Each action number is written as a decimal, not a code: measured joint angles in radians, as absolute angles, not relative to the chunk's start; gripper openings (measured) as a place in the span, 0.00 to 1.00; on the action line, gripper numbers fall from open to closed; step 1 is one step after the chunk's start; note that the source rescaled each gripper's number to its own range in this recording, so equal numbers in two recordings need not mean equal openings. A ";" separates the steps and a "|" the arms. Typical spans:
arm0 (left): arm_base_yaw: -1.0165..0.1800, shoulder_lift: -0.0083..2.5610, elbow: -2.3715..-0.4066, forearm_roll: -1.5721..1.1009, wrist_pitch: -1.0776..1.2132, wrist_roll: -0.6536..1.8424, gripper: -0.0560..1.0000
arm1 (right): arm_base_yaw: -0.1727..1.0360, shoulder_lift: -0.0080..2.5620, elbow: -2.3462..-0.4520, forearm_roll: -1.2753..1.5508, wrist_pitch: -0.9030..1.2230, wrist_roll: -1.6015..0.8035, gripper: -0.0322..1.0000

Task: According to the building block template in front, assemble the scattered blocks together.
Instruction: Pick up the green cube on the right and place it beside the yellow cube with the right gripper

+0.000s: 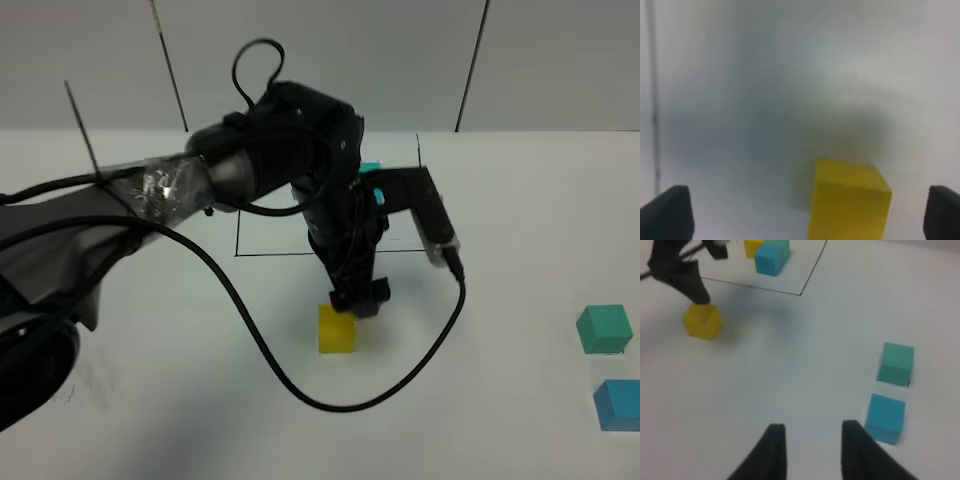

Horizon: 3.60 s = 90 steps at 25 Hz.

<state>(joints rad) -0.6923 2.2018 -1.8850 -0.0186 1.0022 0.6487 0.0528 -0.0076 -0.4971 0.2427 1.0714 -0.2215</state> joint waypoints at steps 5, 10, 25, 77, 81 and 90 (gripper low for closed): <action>-0.665 2.072 -1.898 0.204 1.096 0.328 0.98 | 0.053 -0.008 -0.497 0.243 1.071 -0.221 0.03; -0.532 1.985 -1.898 0.404 1.190 0.124 0.94 | 0.053 -0.008 -0.497 0.243 1.071 -0.221 0.03; -0.210 1.352 -1.597 0.338 1.194 -0.030 0.85 | 0.053 -0.008 -0.497 0.243 1.071 -0.221 0.03; -0.022 -0.005 -0.506 -0.013 1.068 -0.011 0.68 | 0.053 -0.008 -0.497 0.243 1.071 -0.221 0.03; 0.009 -0.005 -0.506 -0.013 1.068 -0.011 0.68 | 0.053 -0.008 -0.497 0.243 1.071 -0.221 0.03; 0.010 -0.005 -0.506 -0.013 1.068 -0.010 0.68 | 0.053 -0.008 -0.497 0.243 1.071 -0.221 0.03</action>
